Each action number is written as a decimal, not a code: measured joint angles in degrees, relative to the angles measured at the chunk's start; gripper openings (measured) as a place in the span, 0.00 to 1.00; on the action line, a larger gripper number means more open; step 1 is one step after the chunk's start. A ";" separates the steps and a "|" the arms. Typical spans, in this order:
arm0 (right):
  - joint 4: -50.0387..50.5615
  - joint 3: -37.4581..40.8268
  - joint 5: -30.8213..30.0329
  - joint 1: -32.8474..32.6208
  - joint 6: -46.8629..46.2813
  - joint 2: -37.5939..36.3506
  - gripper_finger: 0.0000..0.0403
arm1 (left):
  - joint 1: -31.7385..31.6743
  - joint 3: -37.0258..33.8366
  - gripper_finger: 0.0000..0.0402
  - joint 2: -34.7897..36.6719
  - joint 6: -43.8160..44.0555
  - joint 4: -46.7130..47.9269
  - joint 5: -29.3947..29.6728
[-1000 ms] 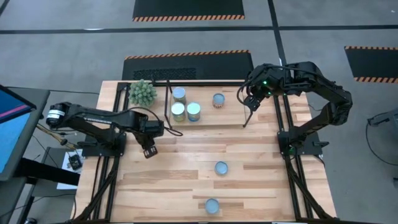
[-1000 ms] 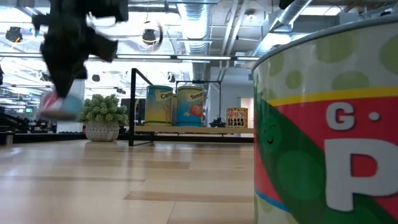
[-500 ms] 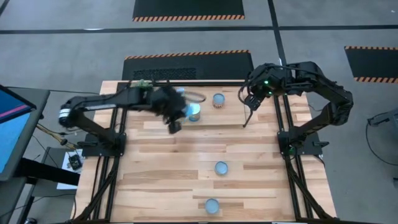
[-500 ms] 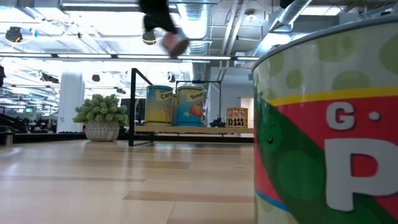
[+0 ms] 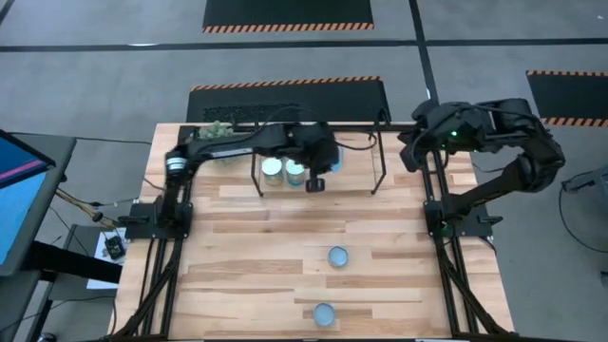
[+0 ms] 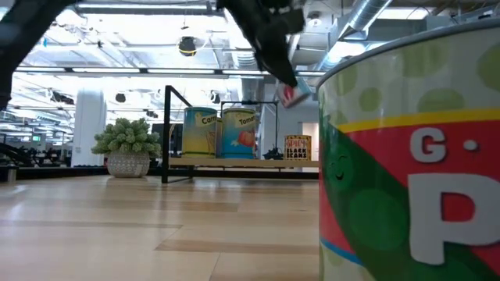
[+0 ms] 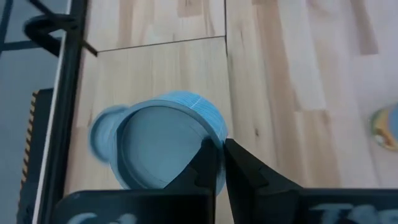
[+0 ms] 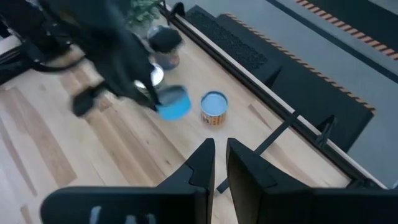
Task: Pick and place cans onto a shelf
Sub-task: Put the canned tuna on the shelf
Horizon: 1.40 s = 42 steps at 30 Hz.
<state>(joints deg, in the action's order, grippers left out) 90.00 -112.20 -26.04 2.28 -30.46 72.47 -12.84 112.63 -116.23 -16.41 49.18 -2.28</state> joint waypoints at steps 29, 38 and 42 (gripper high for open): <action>0.01 0.00 0.22 -2.26 0.48 -0.99 0.16 | 2.57 7.85 0.00 -16.21 -1.53 1.20 4.15; 0.02 0.00 0.46 -2.27 0.46 -0.99 0.16 | 3.10 7.85 0.07 -16.34 -1.11 0.14 6.19; 0.02 0.00 0.48 -2.27 0.46 -0.99 0.16 | 3.05 7.81 0.10 -17.55 -1.04 0.51 6.40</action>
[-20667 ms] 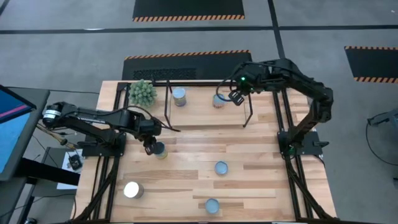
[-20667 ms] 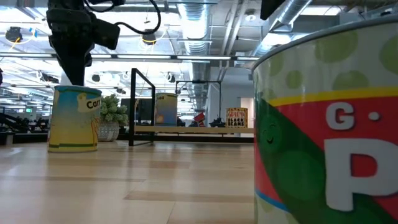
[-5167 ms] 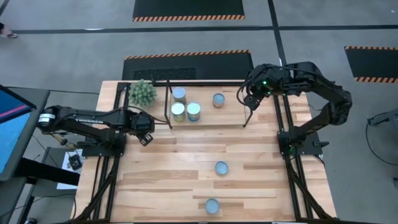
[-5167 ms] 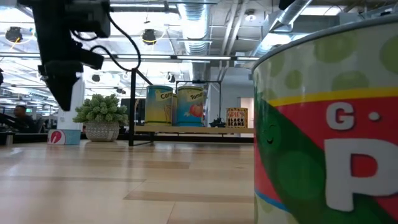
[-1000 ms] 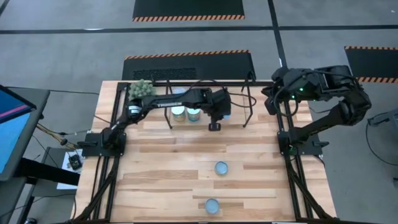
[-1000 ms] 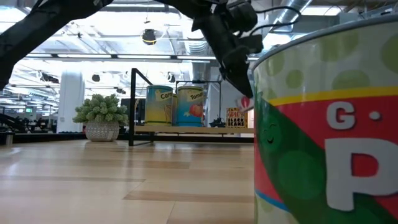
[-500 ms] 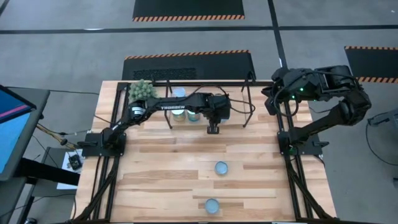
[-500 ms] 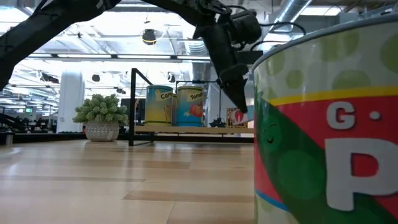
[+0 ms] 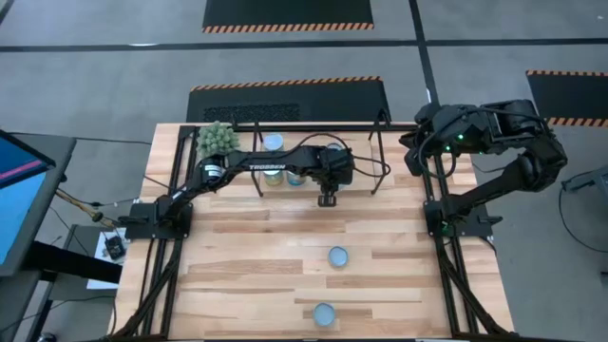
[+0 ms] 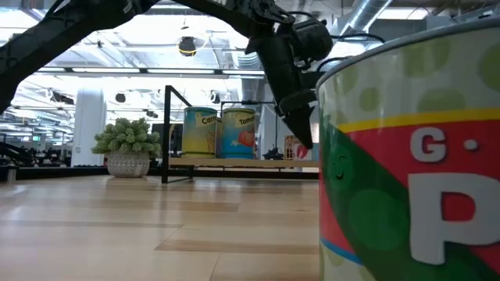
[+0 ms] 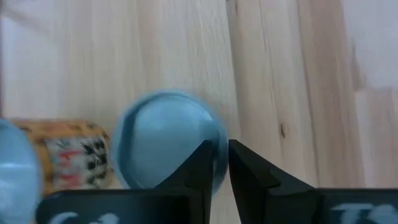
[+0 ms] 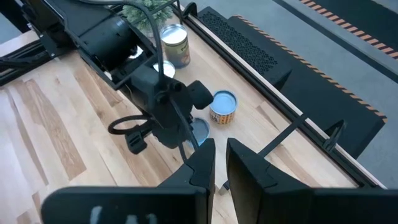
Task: Pick and place cans onto a shelf
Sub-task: Put the canned tuna on the shelf
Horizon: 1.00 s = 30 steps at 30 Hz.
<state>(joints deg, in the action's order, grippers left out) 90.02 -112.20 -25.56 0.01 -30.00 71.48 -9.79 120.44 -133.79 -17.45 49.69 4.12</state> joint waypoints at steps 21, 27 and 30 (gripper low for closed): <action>0.00 0.00 0.69 0.00 -0.02 0.00 0.16 | -0.06 11.23 0.17 -0.50 4.36 11.73 1.36; 0.00 0.00 1.26 -0.01 -0.02 0.01 0.16 | -0.08 10.25 0.17 -0.66 7.04 19.98 2.50; 0.00 0.00 1.26 0.00 -0.02 0.02 0.16 | -0.08 8.60 0.17 -1.45 7.19 19.86 4.81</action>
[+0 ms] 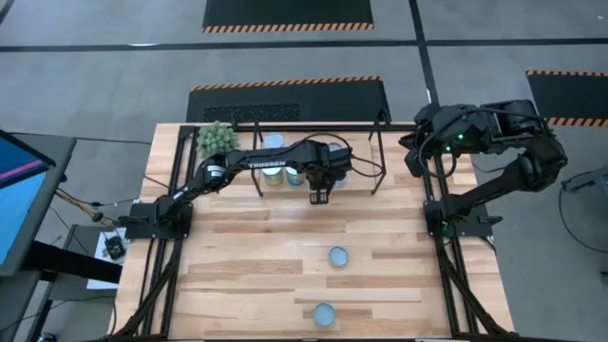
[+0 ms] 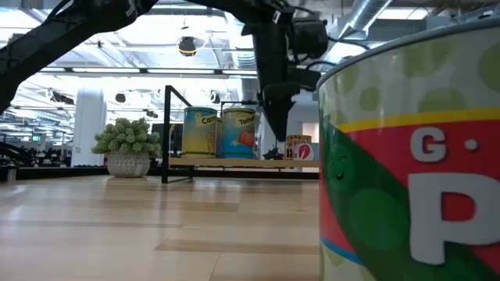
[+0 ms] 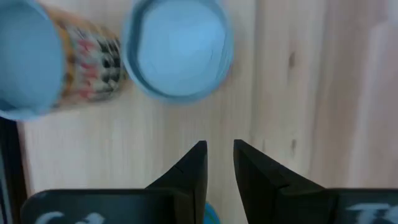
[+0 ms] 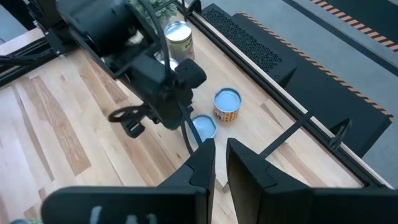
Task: Pick and place cans onto a shelf
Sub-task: Put the canned tuna on the shelf
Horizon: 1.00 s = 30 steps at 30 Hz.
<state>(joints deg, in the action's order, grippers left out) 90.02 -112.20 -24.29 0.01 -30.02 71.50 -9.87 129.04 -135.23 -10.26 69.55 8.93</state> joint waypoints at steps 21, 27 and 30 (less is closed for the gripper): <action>0.00 0.02 0.44 -0.02 0.00 0.00 0.16 | 0.17 -1.86 0.17 -0.98 -2.56 -5.69 3.82; -0.02 0.02 0.42 0.00 0.00 0.00 0.16 | 0.13 -1.80 0.17 -0.90 -2.59 -6.71 4.57; 0.00 0.02 0.41 0.00 0.00 0.00 0.16 | 0.13 -1.79 0.17 -0.90 -3.03 -8.02 4.88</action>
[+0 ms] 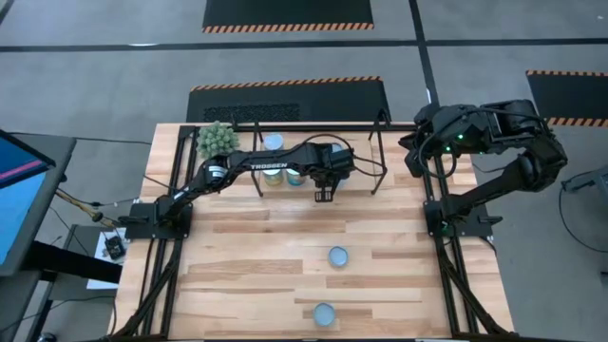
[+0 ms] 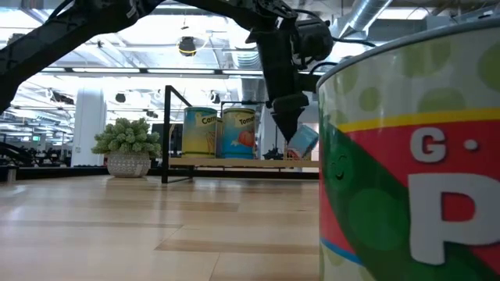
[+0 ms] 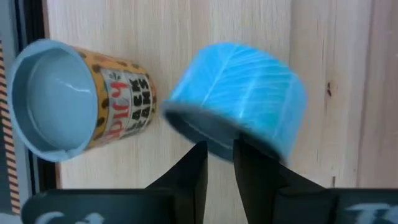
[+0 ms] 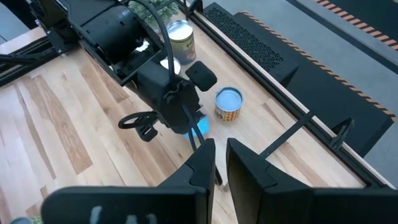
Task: Pick and place cans onto a shelf
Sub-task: Put the canned tuna on the shelf
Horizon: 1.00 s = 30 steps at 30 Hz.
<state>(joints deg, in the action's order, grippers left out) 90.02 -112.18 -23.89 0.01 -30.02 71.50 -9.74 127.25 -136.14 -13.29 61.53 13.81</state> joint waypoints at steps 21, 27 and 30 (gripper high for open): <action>0.00 0.00 -0.87 0.00 0.00 0.11 0.16 | -0.38 5.67 0.17 0.52 1.39 1.18 4.20; 0.00 0.00 -1.06 0.00 0.00 0.11 0.16 | 0.80 6.30 0.17 1.62 8.48 11.55 -7.76; 0.00 0.00 -1.11 0.00 0.00 0.11 0.16 | 2.40 4.16 0.17 1.35 8.15 11.78 -11.24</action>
<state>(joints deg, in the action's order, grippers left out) 90.02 -112.18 -24.99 0.01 -30.02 71.61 -7.34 131.40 -134.79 -5.14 73.31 2.56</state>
